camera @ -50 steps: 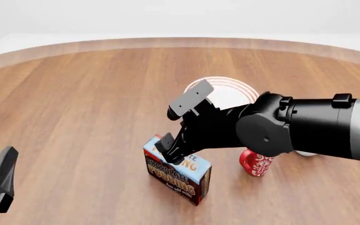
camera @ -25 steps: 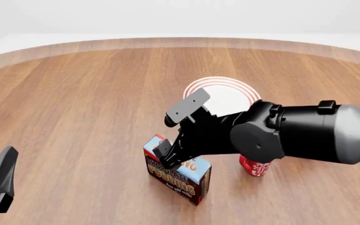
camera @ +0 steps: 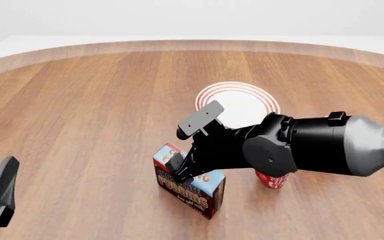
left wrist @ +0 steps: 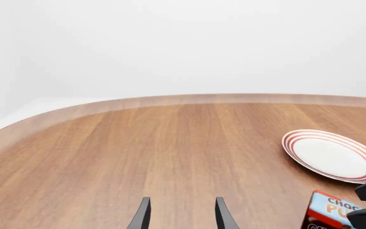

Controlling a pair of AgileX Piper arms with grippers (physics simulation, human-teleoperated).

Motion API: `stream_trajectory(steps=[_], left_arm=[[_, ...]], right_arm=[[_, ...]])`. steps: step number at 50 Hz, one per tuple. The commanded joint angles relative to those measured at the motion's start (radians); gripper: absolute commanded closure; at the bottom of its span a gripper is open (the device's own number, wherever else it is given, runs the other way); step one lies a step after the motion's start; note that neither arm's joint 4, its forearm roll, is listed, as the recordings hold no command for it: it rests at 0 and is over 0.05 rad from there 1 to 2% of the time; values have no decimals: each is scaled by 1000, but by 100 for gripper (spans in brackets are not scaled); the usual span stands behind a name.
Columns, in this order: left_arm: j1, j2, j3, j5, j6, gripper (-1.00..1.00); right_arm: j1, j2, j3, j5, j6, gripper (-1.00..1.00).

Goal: Put the chocolate pudding to the right of the plate.

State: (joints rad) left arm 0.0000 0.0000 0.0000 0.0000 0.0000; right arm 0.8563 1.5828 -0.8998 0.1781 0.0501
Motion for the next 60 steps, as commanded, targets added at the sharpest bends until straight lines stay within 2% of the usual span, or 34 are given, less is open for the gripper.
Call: stream_trajectory(steps=[1,43,44,50,60], left_arm=[[0,0,0,0,0,-100],[0,0,0,0,0,-100],[0,0,0,0,0,-100],[0,0,0,0,0,-100],[0,0,0,0,0,-100]], right_arm=[[6,16,11,-13,15,-100],[1,87,12,-67,43,-100],[-18,64,26,-78,33,100],[-10,56,33,-80,50,100],[-18,52,26,-70,40,100]])
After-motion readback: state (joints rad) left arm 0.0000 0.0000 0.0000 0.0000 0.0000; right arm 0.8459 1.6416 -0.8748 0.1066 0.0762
